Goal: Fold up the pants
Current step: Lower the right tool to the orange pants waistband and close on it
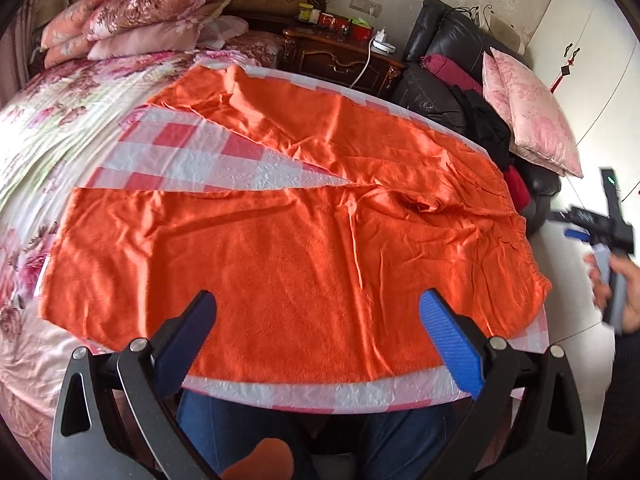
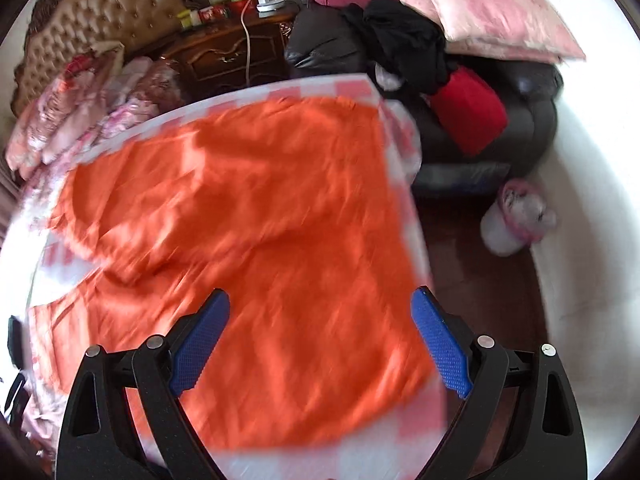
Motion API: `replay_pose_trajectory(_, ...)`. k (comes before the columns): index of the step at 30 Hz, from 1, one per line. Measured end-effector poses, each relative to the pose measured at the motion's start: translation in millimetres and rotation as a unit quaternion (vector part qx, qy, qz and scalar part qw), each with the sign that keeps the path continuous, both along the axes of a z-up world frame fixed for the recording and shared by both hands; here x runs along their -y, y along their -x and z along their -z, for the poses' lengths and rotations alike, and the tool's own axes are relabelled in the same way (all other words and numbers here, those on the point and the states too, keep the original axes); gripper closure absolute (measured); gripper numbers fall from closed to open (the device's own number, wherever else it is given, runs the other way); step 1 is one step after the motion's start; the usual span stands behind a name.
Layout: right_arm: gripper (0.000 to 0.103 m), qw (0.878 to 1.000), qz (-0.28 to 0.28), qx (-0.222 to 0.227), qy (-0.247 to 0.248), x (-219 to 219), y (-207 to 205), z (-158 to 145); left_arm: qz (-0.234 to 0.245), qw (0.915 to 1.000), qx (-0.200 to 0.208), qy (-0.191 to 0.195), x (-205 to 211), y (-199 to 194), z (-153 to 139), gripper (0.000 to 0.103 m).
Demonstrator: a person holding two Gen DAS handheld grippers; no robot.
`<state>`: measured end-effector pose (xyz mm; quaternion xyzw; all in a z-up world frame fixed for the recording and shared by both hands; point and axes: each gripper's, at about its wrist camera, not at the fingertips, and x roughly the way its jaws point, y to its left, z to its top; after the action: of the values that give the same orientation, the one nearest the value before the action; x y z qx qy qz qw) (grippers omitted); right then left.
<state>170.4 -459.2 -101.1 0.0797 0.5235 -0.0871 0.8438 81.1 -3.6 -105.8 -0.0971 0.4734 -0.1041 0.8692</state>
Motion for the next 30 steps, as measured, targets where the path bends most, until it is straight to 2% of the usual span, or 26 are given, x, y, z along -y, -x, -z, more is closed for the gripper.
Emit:
replay_pose_trajectory(4,0.014,0.996,-0.062,-0.027,0.058,6.6,-98.0,19.7,0.023,0.9973,-0.035,0.060,-11.3,-11.5,14.7,0.002)
replay_pose_trajectory(7,0.014,0.992,-0.086,-0.043,0.086,10.0,-157.0,32.6,0.022,0.9977,-0.041,0.049,-19.2,-14.5,22.8,0.002)
replay_pose_trajectory(11,0.015,0.991,-0.105,-0.056,0.066,21.4,-215.6,53.0,0.003,0.9963,-0.068,0.052,-41.3,-19.0,36.6,0.002)
replay_pose_trajectory(12,0.021,0.989,-0.110,-0.070,0.063,23.2,-228.5,63.2,-0.002,0.9959,-0.073,0.053,-47.0,-19.4,38.5,0.002)
replay_pose_trajectory(14,0.024,0.986,-0.122,-0.091,0.073,25.6,-248.9,78.7,-0.021,0.9950,-0.084,0.050,-61.1,-22.1,41.2,0.002)
replay_pose_trajectory(19,0.023,0.984,-0.141,-0.098,0.055,29.3,-276.9,96.9,-0.048,0.9936,-0.093,0.041,-85.5,-39.9,38.7,0.002)
replay_pose_trajectory(20,0.026,0.982,-0.146,-0.098,0.061,28.6,-277.8,99.6,-0.048,0.9939,-0.092,0.038,-86.5,-47.2,36.4,0.002)
replay_pose_trajectory(22,0.044,0.981,-0.158,-0.089,0.064,27.1,-275.7,98.1,-0.040,0.9955,-0.081,0.029,-85.1,-69.0,27.8,0.002)
replay_pose_trajectory(23,0.068,0.982,-0.160,-0.082,0.066,27.3,-273.9,93.6,-0.036,0.9962,-0.074,0.027,-84.2,-82.9,22.9,0.002)
replay_pose_trajectory(24,0.081,0.983,-0.156,-0.077,0.056,29.0,-272.3,88.0,-0.033,0.9968,-0.068,0.028,-83.8,-99.8,17.7,0.002)
replay_pose_trajectory(25,0.082,0.984,-0.157,-0.069,0.042,28.7,-268.3,81.5,-0.033,0.9970,-0.062,0.032,-83.5,-114.9,13.6,0.002)
replay_pose_trajectory(27,0.084,0.983,-0.174,-0.044,0.050,20.0,-255.8,67.9,-0.038,0.9967,-0.053,0.048,-85.7,-148.2,6.2,0.004)
replay_pose_trajectory(28,0.084,0.982,-0.177,-0.031,0.052,17.2,-251.1,62.0,-0.045,0.9955,-0.049,0.068,-90.6,-175.5,1.7,0.007)
replay_pose_trajectory(30,0.084,0.984,-0.173,0.022,0.032,14.4,-227.6,35.0,-0.061,0.9916,-0.051,0.102,-100.2,-219.5,-1.4,0.011)
